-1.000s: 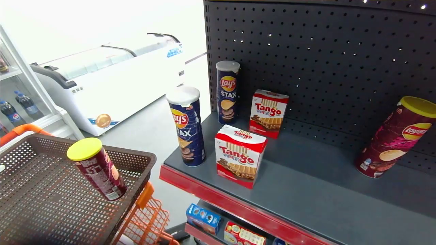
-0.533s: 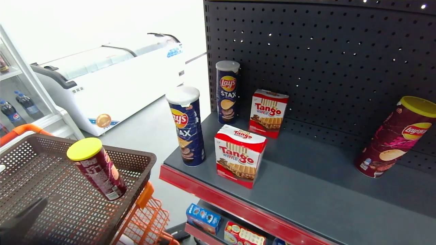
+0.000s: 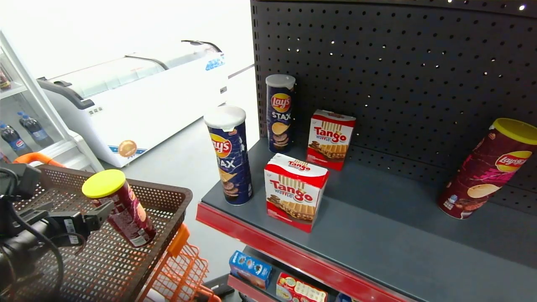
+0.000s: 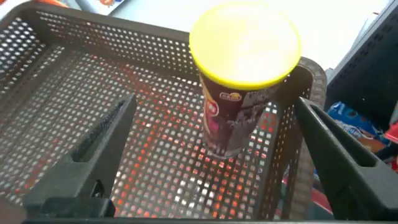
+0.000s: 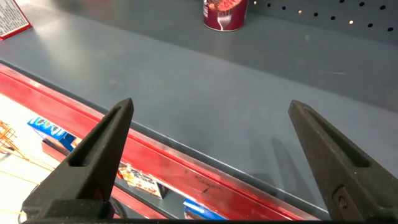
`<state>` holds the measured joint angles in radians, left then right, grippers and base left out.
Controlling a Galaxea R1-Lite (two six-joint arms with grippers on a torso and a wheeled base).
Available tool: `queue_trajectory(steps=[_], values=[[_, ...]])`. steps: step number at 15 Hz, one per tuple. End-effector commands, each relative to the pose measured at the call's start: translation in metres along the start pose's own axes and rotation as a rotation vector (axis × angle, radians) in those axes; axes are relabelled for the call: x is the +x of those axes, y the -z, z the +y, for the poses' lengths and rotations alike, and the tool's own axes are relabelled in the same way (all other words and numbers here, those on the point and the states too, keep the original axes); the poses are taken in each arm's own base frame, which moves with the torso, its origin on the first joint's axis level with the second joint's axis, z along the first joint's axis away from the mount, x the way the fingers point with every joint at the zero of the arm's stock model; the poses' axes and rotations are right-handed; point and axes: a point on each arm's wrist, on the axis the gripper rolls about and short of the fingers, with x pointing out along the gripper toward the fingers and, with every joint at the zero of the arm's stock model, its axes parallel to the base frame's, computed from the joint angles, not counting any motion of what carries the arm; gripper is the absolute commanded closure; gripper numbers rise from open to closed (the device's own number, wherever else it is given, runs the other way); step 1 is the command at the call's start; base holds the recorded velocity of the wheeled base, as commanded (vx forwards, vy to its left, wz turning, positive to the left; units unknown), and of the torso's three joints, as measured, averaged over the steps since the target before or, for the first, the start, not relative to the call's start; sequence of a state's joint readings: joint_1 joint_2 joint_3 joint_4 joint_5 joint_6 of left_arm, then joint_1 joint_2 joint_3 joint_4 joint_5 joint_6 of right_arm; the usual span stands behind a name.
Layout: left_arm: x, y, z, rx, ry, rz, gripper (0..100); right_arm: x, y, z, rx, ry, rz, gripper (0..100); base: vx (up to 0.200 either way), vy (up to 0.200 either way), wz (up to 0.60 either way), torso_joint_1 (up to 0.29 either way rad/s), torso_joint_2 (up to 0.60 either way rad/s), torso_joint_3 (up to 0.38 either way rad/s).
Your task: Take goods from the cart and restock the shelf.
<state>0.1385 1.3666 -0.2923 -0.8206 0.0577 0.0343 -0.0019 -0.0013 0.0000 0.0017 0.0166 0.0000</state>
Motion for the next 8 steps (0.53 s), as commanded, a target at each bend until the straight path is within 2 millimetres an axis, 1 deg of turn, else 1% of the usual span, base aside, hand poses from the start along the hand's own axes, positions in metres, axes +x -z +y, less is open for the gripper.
queue_trajectory(steps=[1,4,8], values=[[0.042,0.038,-0.010,-0.004,0.034,0.128,0,0.000,0.000,0.000,0.000,-0.001,0.001,0,0.000,0.000,0.00,0.000,0.00,0.000],[0.061,0.050,-0.012,-0.007,0.032,0.139,0,0.000,0.000,0.000,0.000,-0.001,0.001,0,0.000,0.000,0.00,0.000,0.00,0.000],[0.081,0.050,-0.014,-0.010,0.035,0.059,0,0.000,0.000,0.000,0.000,-0.001,0.001,0,0.000,0.000,0.00,0.000,0.00,0.000]])
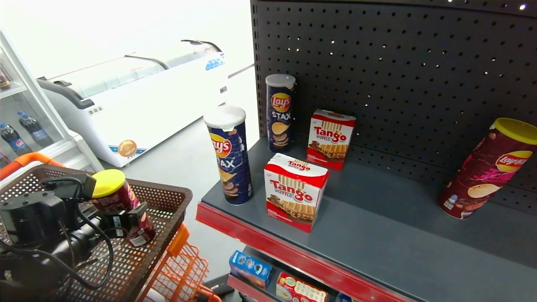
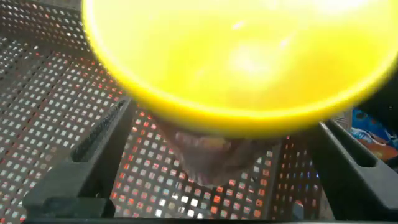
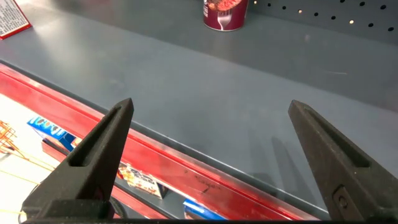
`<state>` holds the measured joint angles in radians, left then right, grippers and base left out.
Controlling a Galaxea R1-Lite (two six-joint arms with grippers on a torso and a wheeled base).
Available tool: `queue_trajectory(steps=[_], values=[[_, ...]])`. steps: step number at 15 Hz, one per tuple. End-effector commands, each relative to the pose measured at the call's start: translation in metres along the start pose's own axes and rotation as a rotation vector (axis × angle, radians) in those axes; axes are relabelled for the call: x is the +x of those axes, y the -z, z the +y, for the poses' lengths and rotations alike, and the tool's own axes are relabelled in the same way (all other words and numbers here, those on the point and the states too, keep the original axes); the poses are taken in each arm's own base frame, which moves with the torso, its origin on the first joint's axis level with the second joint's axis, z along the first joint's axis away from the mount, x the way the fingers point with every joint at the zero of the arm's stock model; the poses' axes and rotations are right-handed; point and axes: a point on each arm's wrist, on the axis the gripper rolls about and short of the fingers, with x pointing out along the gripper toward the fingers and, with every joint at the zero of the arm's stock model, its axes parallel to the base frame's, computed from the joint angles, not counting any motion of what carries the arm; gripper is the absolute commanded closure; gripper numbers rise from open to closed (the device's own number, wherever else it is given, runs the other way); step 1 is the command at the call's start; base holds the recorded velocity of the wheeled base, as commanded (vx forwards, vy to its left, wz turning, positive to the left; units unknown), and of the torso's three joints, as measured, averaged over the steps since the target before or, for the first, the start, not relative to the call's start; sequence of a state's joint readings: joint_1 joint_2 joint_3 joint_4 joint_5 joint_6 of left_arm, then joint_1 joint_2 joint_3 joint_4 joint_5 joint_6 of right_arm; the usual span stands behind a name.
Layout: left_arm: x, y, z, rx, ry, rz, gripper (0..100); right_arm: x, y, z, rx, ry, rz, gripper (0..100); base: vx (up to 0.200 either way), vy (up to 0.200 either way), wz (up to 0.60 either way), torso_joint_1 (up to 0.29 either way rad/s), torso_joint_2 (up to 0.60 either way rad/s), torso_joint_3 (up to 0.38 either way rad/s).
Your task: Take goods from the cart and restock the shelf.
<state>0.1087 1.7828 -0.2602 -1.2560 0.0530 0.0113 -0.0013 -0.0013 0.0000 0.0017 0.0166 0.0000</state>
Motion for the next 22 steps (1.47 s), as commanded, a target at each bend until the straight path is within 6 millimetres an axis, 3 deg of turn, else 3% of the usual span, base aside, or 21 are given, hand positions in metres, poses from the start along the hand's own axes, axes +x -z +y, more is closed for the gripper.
queue_trajectory(steps=[1,10,11,16,19,20,22], values=[[0.014,0.011,-0.001,0.004,0.001,0.040,0,0.000,0.000,0.000,0.000,0.000,0.001,0,0.000,0.000,0.00,0.000,0.00,0.000],[0.020,0.002,0.009,0.024,-0.040,-0.023,0,0.000,0.000,0.000,0.000,0.000,0.001,0,0.000,0.000,0.00,0.000,0.00,0.000],[0.021,0.003,0.009,0.020,-0.040,-0.020,100,0.000,0.000,0.000,0.000,0.000,0.001,0,0.000,0.000,0.00,0.000,0.00,0.000],[0.026,-0.003,0.009,0.025,-0.052,-0.041,100,0.000,0.000,0.000,0.000,0.000,0.000,0,0.000,0.000,0.00,0.000,0.00,0.000],[0.004,-0.027,-0.004,0.057,-0.019,-0.126,100,0.000,0.000,0.000,0.000,0.000,0.001,0,0.000,0.000,0.00,0.000,0.00,0.000],[-0.014,-0.041,-0.009,0.057,0.011,-0.181,100,0.000,0.000,0.000,0.000,0.000,0.001,0,0.000,0.000,0.00,0.000,0.00,0.000],[-0.037,-0.052,-0.018,0.063,0.060,-0.202,100,0.000,0.000,0.000,0.000,0.000,0.000,0,0.000,0.000,0.00,0.000,0.00,0.000]])
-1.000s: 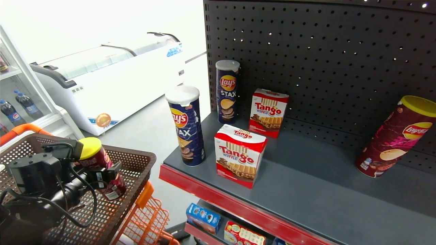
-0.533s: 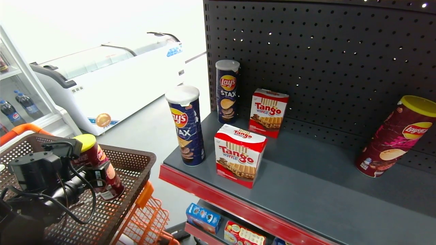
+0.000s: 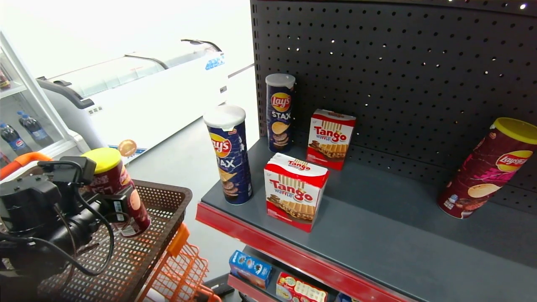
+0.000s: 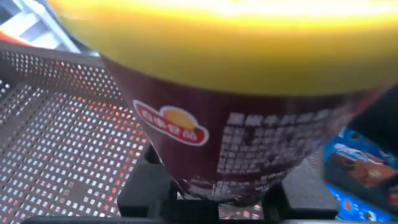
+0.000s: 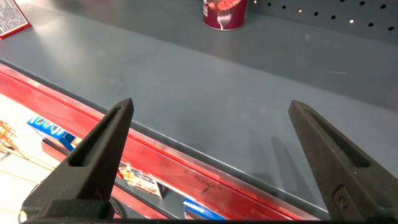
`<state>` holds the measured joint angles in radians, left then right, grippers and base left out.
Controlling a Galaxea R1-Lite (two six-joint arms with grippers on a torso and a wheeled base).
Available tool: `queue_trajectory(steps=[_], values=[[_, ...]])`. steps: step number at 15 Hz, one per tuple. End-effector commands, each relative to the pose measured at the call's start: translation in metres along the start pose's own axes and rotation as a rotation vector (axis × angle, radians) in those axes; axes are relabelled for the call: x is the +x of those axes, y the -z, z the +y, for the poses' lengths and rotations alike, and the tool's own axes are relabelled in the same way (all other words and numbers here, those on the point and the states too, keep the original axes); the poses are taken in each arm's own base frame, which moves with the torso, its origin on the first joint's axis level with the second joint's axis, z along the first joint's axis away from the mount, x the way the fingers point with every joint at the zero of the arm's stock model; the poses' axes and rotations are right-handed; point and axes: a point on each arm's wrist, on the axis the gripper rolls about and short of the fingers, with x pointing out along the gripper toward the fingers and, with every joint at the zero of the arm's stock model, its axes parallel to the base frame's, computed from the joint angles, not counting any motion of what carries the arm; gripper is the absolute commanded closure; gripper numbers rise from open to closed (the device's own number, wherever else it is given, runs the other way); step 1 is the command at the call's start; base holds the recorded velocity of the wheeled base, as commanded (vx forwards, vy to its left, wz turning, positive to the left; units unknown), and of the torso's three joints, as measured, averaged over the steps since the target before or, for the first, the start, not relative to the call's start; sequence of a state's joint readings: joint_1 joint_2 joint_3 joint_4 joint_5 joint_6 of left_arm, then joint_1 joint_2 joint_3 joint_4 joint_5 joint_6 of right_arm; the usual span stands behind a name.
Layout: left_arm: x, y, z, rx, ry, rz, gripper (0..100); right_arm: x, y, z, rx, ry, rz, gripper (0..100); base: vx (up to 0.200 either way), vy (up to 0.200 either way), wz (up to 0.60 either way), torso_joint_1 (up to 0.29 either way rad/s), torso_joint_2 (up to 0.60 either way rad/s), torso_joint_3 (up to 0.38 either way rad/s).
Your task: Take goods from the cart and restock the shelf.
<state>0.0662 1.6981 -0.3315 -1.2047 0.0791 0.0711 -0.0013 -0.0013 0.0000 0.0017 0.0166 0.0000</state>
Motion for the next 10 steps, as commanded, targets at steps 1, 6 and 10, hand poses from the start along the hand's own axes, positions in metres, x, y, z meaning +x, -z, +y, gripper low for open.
queue_trajectory(steps=[1,6,10], values=[[-0.042,-0.038,-0.012,-0.010,0.077,-0.145,100,0.000,0.000,0.000,0.000,0.000,0.001,0,0.000,0.000,0.00,0.000,0.00,0.000],[-0.080,-0.055,-0.033,-0.003,0.223,-0.208,100,0.000,0.000,0.000,0.000,0.000,0.001,0,0.000,0.000,0.00,0.000,0.00,0.000],[-0.111,-0.058,-0.058,0.002,0.477,-0.265,100,0.000,0.000,0.000,0.000,0.000,0.001,0,0.000,0.000,0.00,0.000,0.00,0.000]])
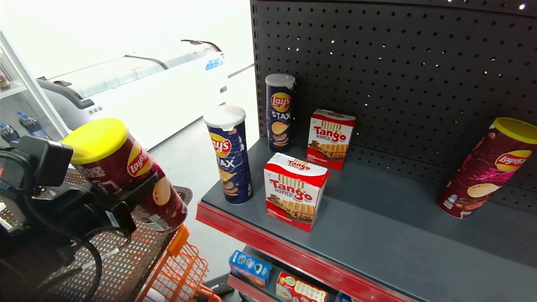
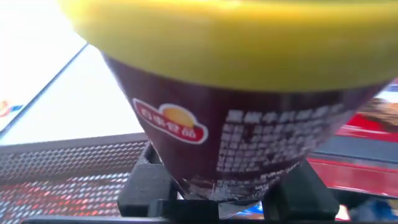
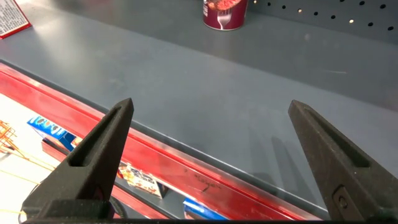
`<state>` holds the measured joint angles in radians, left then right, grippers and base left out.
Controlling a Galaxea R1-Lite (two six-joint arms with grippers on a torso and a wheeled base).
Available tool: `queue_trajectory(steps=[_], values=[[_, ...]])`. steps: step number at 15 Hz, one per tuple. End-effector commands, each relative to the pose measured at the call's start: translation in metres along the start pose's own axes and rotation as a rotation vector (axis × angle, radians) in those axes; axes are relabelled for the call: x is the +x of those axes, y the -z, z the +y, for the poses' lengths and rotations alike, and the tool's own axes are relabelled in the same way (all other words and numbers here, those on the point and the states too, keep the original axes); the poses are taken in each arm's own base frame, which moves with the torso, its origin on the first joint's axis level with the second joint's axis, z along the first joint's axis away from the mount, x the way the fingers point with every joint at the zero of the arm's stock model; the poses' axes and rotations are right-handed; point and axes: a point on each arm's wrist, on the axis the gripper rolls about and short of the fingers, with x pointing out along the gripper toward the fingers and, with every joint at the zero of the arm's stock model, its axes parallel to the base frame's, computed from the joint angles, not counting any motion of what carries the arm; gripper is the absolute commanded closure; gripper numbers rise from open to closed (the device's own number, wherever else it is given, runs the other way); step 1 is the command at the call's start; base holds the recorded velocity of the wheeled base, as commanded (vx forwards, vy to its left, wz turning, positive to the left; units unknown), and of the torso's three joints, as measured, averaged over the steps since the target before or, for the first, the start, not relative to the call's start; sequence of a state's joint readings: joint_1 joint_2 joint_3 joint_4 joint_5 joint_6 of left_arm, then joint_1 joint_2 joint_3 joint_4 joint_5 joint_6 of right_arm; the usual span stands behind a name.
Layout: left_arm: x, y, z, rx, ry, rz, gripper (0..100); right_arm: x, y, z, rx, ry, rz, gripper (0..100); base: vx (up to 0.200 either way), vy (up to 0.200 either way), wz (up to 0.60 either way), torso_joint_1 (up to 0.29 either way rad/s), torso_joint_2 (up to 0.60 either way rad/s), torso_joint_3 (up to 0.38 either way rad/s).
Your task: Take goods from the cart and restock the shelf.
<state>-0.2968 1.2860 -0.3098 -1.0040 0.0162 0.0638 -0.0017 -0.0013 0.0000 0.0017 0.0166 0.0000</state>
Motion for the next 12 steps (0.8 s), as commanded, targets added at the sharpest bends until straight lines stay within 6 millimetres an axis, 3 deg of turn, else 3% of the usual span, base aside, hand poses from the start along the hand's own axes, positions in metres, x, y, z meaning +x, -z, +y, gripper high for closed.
queue_trajectory(steps=[1,5,12], values=[[-0.013,-0.007,-0.015,-0.006,0.097,-0.047,100,0.000,0.000,0.000,0.000,0.000,0.001,0,0.000,0.000,0.00,0.000,0.00,0.000],[-0.020,-0.017,-0.037,-0.019,0.246,-0.095,100,0.000,0.000,0.000,0.000,0.000,0.001,0,0.000,0.000,0.00,0.000,0.00,0.000],[-0.010,-0.015,-0.045,-0.033,0.388,-0.062,100,0.000,0.000,0.000,0.000,0.000,0.000,0,0.000,0.000,0.00,0.000,0.00,0.000]])
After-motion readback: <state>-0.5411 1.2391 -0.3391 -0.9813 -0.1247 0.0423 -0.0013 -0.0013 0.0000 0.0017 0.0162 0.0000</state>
